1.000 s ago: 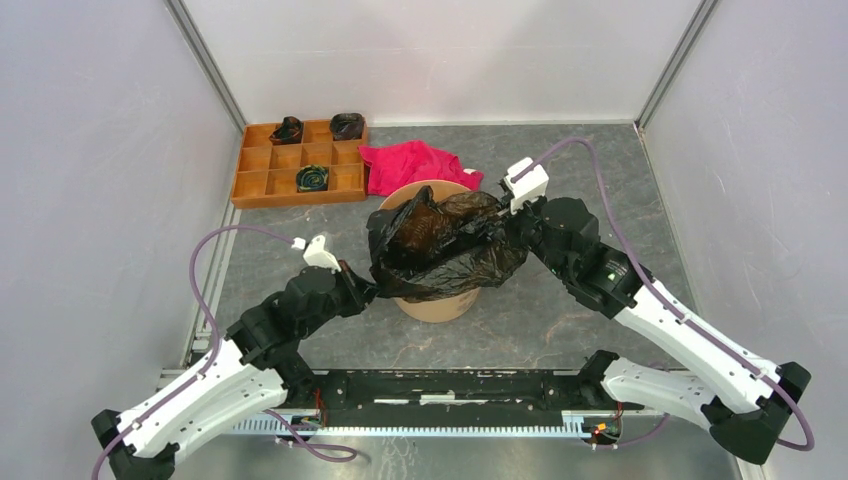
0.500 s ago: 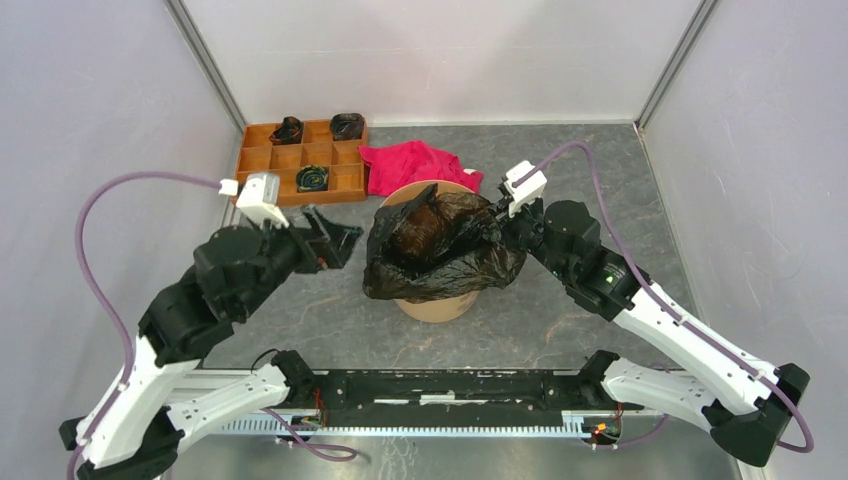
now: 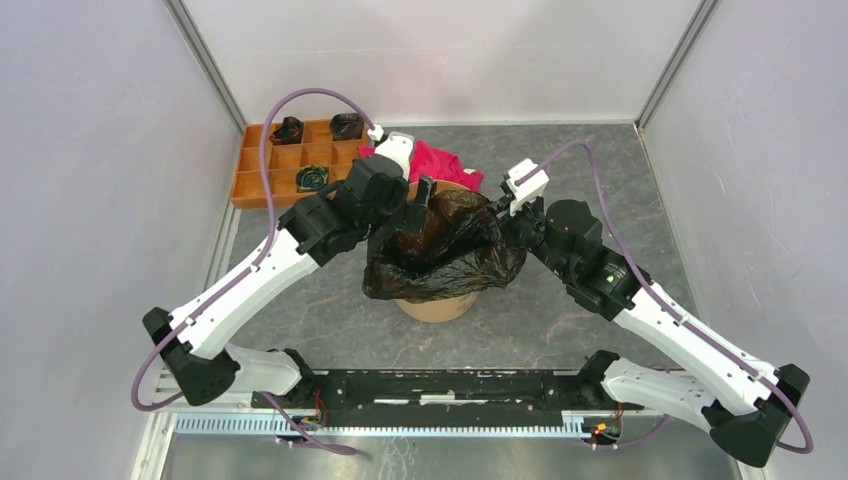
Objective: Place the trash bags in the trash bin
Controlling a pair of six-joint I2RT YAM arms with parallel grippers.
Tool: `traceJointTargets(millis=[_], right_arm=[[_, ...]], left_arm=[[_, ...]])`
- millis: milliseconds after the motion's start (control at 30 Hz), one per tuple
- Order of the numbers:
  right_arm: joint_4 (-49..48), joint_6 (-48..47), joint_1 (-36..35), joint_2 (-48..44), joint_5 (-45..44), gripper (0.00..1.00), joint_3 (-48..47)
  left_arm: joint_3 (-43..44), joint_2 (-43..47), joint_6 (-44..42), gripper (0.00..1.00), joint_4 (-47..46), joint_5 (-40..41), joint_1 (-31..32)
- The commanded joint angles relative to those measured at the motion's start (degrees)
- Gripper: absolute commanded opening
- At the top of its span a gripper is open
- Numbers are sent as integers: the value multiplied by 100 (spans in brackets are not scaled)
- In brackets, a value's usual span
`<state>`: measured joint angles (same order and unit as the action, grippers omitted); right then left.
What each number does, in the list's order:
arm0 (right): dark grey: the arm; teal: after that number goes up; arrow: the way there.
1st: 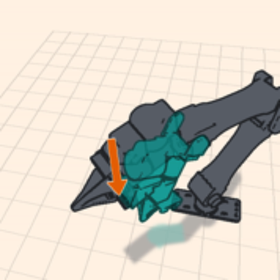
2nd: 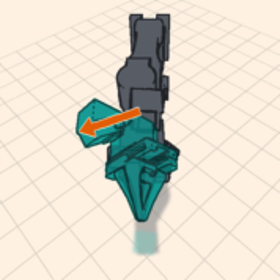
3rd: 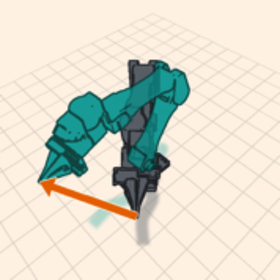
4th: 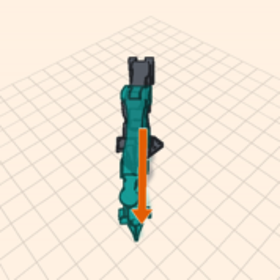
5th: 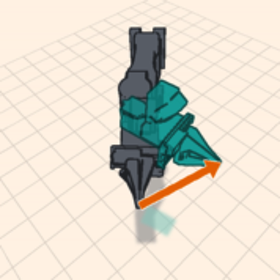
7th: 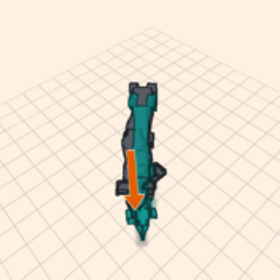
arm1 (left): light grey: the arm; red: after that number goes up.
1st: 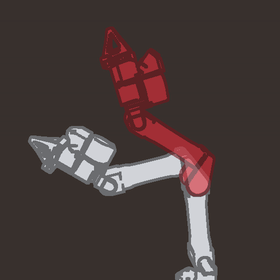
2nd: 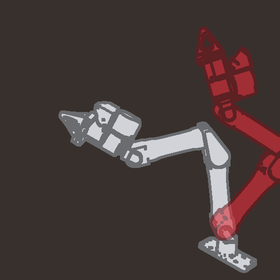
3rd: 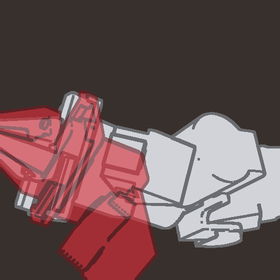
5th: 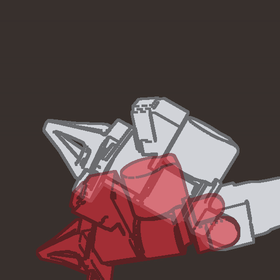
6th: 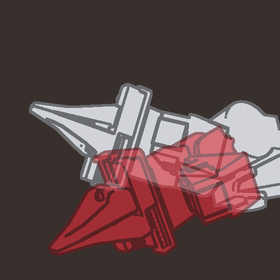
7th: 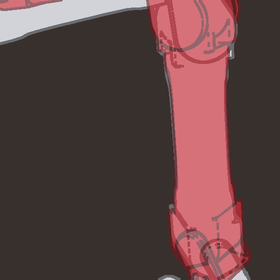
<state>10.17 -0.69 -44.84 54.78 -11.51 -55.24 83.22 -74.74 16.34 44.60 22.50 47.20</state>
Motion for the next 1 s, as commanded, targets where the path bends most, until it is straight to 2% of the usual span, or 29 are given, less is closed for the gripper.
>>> traceJointTargets(millis=[0,167,267,367,433,533,567,667,833,967], right_arm=[[-164,34,46,-90,-77,12,-114],[-160,29,81,-126,-141,12,-128],[-165,60,124,-44,-150,12,-140],[-117,399,225,70,-167,8,-250],[-71,578,356,147,-169,6,-337],[-10,749,611,309,-123,6,-426],[22,803,734,397,-59,6,-463],[19,961,1116,679,423,4,-555],[17,1126,1613,1231,1124,2,-772],[3,1182,1839,1520,1503,2,-798]], left_arm=[[356,10,-498,95,-500,94,-27],[187,-41,-385,75,-659,699,-34],[171,-98,-313,54,-677,849,-80],[373,-265,-118,42,-459,800,-157],[430,-310,-52,26,-427,760,-233],[417,-330,41,6,-442,774,-464],[399,-331,98,3,-448,800,-611],[328,-326,240,2,-521,631,-1019],[190,-480,447,2,-806,-517,-1875],[-18,-633,623,2,-859,-989,-2322]])
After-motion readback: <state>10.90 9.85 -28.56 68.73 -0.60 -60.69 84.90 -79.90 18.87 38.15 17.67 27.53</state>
